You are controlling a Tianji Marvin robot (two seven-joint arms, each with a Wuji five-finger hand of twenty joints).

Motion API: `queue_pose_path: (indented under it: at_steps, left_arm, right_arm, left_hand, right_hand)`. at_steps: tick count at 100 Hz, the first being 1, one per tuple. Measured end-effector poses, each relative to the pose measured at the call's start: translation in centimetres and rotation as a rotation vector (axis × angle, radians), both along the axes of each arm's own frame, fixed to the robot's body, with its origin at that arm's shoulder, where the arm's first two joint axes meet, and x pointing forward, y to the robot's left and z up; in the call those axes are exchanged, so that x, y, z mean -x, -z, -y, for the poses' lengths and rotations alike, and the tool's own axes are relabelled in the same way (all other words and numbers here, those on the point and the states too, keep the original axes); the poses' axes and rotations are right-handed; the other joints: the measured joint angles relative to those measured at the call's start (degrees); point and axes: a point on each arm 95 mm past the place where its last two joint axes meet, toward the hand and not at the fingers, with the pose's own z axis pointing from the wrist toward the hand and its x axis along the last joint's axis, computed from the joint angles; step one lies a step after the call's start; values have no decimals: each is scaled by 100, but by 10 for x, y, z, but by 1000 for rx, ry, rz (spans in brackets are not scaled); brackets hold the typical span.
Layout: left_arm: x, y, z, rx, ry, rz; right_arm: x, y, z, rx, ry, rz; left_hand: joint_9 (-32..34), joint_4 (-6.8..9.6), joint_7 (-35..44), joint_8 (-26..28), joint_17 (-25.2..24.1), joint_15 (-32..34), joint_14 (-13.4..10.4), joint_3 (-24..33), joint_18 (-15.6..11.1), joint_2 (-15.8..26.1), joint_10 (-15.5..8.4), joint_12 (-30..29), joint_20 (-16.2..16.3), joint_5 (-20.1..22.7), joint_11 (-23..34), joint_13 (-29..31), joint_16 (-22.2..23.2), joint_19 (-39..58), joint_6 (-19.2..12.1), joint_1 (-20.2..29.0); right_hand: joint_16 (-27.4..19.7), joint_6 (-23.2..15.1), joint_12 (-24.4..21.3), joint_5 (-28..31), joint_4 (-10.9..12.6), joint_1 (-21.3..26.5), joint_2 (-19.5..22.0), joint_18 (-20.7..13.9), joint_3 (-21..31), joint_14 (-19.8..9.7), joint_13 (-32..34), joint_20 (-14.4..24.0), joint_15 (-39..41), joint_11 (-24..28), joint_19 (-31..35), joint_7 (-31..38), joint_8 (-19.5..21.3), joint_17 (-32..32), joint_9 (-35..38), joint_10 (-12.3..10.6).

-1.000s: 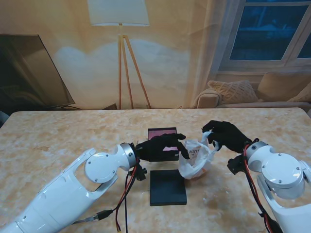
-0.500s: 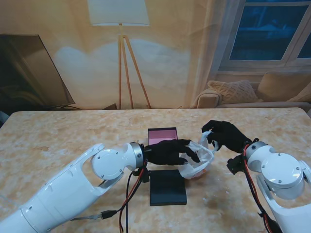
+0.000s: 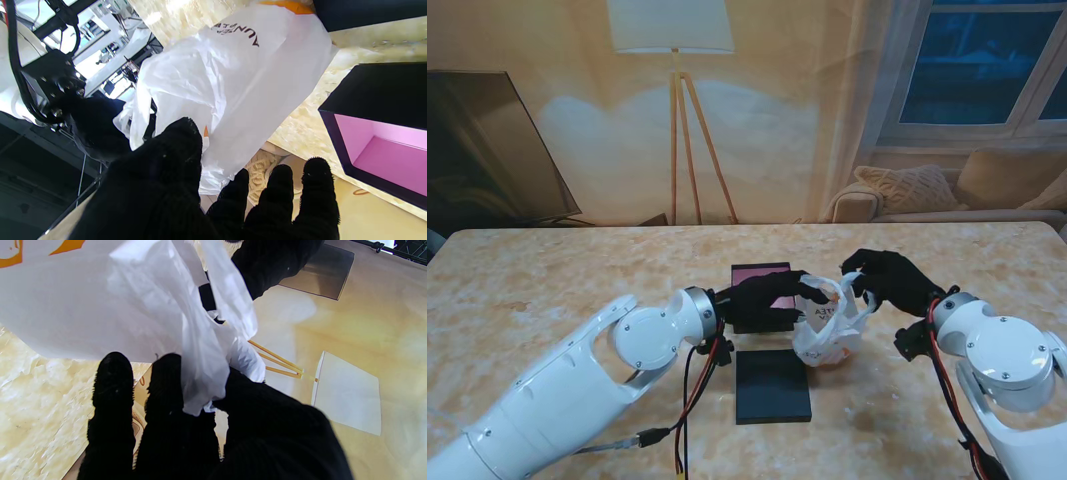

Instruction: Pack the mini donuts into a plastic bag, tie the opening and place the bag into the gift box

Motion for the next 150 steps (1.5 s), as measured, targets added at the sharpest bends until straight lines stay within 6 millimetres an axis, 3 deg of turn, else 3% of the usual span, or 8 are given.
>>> queue_pose_path:
  at_steps: [28, 61, 96, 113, 128, 141, 150]
  left_arm:
    - [1, 4, 2, 28, -44, -25]
    - [5, 1, 8, 99, -166, -43]
    - [6, -1, 14, 198, -271, -104]
    - [6, -1, 16, 230, -319, -184]
    - [5, -1, 19, 243, -341, -215]
    - [4, 0, 20, 251, -369, -242]
    - [4, 0, 21, 254, -385, -237]
  right_arm:
    - [0, 0, -1, -6, -13, -8]
    - [0, 1, -4, -15, -23, -12]
    - [-3, 2, -8, -23, -31, -21]
    - [-4, 3, -9, -25, -33, -26]
    - [-5, 5, -12, -25, -34, -36]
    - [-6, 6, -14, -25, -34, -43]
    - [-7, 6, -15, -27, -34, -48]
  left_hand:
    - [283, 46, 184, 39, 78, 287, 3, 10, 40, -5, 87, 186, 103, 4, 248, 292, 291, 716, -145, 1]
    - [671, 53, 1163, 341, 285, 977, 4, 783, 40, -397, 224, 404, 116, 245, 667, 914, 859, 1612, -379, 130]
    - [1193, 54, 2337, 586, 621, 1656, -27, 1869, 40, -1534, 205, 570, 116, 914, 1117, 1577, 1371, 2199, -559, 190]
    - [1623, -46, 2457, 594, 942, 2353, -143, 2364, 8, -2113, 140, 792, 121, 1090, 1399, 2176, 1937, 2565, -567, -38]
    - [2159, -94, 2457, 594, 1406, 3148, -313, 2604, -102, -2450, 51, 1169, 321, 1118, 1807, 2872, 2539, 3070, -557, -207]
    - [2309, -210, 2457, 594, 1578, 3660, -512, 2799, -185, -2758, -38, 1659, 484, 1242, 2248, 3108, 3192, 3419, -542, -459]
    - [2310, -211, 2457, 594, 1579, 3725, -573, 2891, -242, -2824, -97, 1825, 491, 1255, 2308, 3124, 3277, 3428, -541, -603]
  right_hand:
    - [0, 0, 0, 0, 0, 0, 0, 0, 0, 0, 0, 1, 0, 0, 0, 0, 0, 0, 0, 0]
    - [0, 0, 0, 0, 0, 0, 0, 0, 0, 0, 0, 1, 0, 0, 0, 0, 0, 0, 0, 0]
    - [0, 0, 0, 1, 0, 0, 0, 0, 0, 0, 0, 1, 0, 0, 0, 0, 0, 0, 0, 0]
    - [0, 0, 0, 1, 0, 0, 0, 0, 0, 0, 0, 1, 0, 0, 0, 0, 0, 0, 0, 0]
    - [0, 0, 0, 2, 0, 0, 0, 0, 0, 0, 0, 1, 0, 0, 0, 0, 0, 0, 0, 0]
    - [0, 0, 0, 3, 0, 0, 0, 0, 0, 0, 0, 1, 0, 0, 0, 0, 0, 0, 0, 0]
    - [0, 0, 0, 11, 0, 0, 0, 0, 0, 0, 0, 1, 0, 0, 0, -2, 0, 0, 0, 0]
